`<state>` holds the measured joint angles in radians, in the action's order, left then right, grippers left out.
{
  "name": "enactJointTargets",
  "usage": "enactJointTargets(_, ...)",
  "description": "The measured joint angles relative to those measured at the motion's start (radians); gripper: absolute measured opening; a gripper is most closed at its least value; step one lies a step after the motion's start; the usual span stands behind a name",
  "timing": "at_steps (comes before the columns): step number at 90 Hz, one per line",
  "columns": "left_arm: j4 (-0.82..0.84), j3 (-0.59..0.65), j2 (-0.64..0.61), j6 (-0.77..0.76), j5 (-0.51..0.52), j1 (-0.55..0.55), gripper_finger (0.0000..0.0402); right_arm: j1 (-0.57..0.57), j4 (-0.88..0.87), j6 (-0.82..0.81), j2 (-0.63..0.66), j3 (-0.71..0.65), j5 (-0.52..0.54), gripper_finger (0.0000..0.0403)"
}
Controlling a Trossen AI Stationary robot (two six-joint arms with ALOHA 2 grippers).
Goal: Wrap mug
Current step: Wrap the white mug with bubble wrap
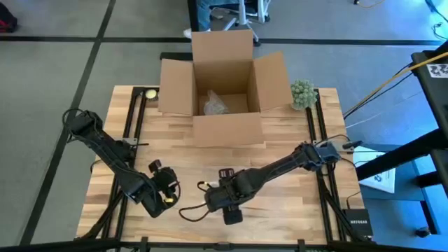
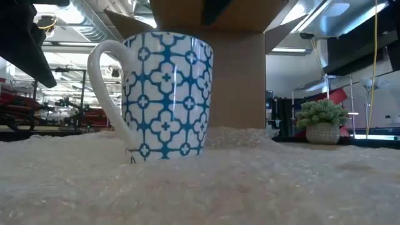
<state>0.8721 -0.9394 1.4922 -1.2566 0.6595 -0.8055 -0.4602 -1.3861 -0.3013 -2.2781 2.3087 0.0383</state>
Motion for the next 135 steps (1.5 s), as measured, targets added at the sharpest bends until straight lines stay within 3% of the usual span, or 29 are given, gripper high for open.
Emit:
enactJointTargets(16,0.000,0.000,0.000,0.000,-0.001,-0.013,0.0156,-0.057,-0.056,-0.088,0.050,-0.087,0.072,0.0227)
enactJointTargets(28,-0.001,0.000,0.000,-0.003,-0.001,-0.018,0.0156,-0.100,-0.052,-0.165,0.114,-0.230,0.121,0.0227)
enactJointTargets(40,-0.001,0.000,0.000,-0.014,-0.001,-0.018,0.0156,-0.131,-0.004,-0.283,0.226,-0.470,0.134,0.0227)
enactJointTargets(62,-0.001,0.000,0.000,-0.018,0.011,-0.018,0.0156,-0.194,0.304,-0.574,0.524,-1.005,0.102,0.0227)
enactJointTargets(78,-0.001,0.000,0.000,-0.017,0.037,-0.018,0.0156,-0.259,0.404,-0.750,0.622,-1.246,0.085,0.0227)
enactJointTargets(93,-0.001,0.000,0.000,-0.018,0.040,-0.018,0.0156,-0.296,0.463,-0.819,0.626,-1.347,0.012,0.0227)
enactJointTargets(117,-0.002,0.000,0.000,-0.014,0.047,-0.017,0.0156,-0.292,0.470,-0.820,0.646,-1.349,0.014,0.0200)
enactJointTargets(135,-0.031,0.000,0.000,-0.003,0.047,-0.017,0.0156,-0.277,0.574,-0.847,0.645,-1.348,-0.010,0.0182)
